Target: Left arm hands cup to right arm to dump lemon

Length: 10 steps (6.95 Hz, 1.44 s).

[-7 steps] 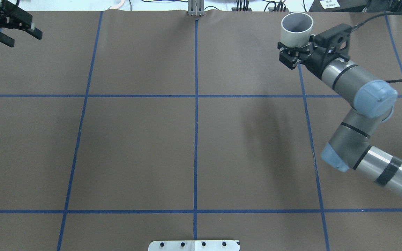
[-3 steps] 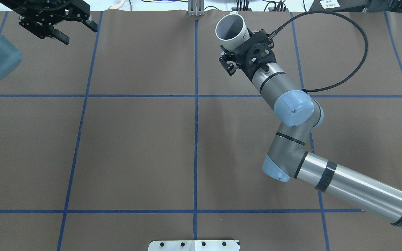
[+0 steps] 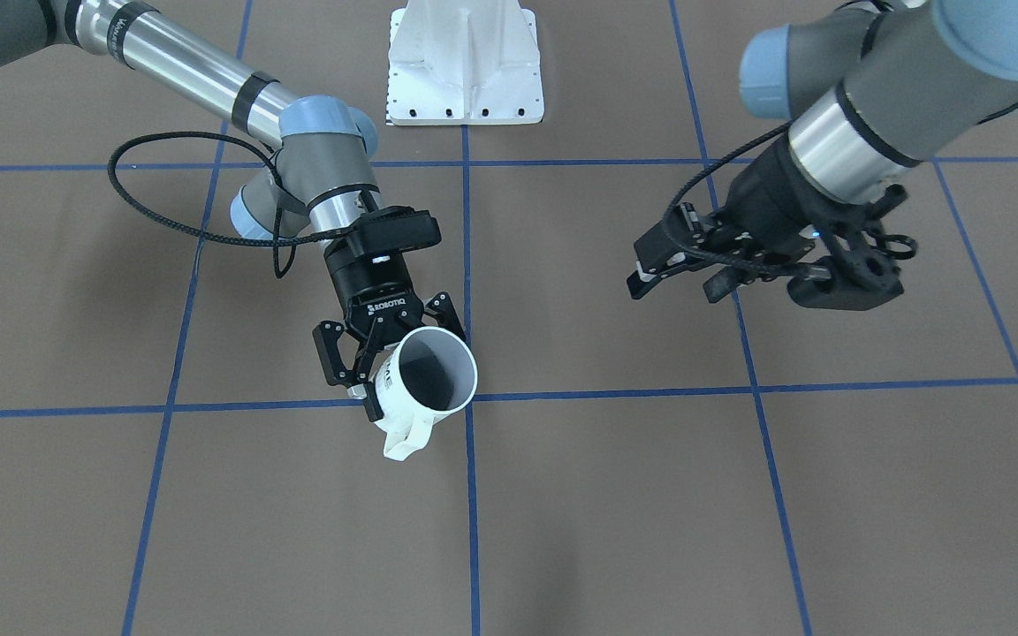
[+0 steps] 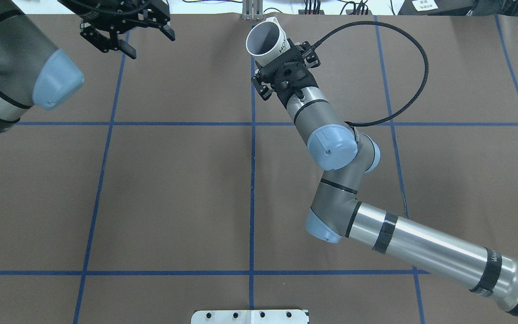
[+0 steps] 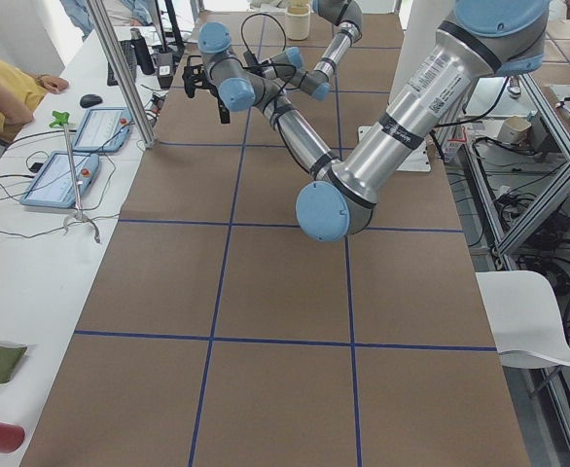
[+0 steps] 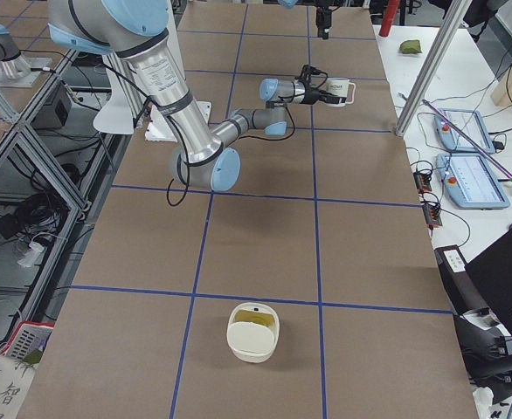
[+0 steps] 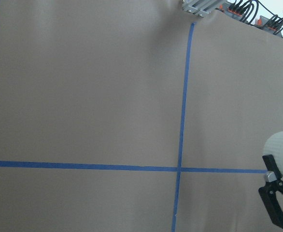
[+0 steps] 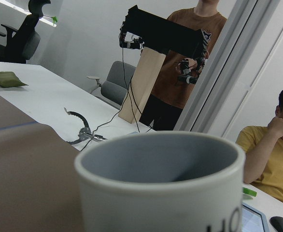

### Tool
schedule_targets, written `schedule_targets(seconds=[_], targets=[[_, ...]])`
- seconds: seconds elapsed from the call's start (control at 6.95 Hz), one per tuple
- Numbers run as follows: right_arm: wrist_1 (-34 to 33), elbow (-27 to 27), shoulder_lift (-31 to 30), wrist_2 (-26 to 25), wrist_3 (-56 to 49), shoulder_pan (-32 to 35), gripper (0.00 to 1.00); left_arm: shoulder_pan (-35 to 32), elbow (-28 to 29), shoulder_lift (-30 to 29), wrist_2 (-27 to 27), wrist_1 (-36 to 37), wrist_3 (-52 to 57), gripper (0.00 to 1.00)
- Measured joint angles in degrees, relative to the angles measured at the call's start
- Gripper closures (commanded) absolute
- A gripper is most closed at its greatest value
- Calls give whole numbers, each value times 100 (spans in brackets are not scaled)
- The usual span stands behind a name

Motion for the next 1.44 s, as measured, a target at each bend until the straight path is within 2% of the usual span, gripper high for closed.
schedule_targets(seconds=[0.29,0.58,0.72,0.86,1.01,1.15,1.44], targets=[[-22,-26,99,-326,126,-182,100,663,263,-418,908,-545,-1148,0],[-29,-29,103,-422,321,-263,100,936,780,-668,1310,-1234,-1782,1],[-29,-26,96,-488,342,-307,100,967,872,-715,1357,-1336,-1893,14],[-28,-16,93,-558,348,-349,100,975,900,-731,1370,-1365,-1933,37],[-24,-4,91,-602,349,-370,100,976,911,-734,1374,-1372,-1944,47],[-22,6,88,-619,350,-376,100,979,914,-736,1375,-1377,-1944,56],[-19,25,62,-626,348,-380,100,979,917,-743,1376,-1378,-1933,57]])
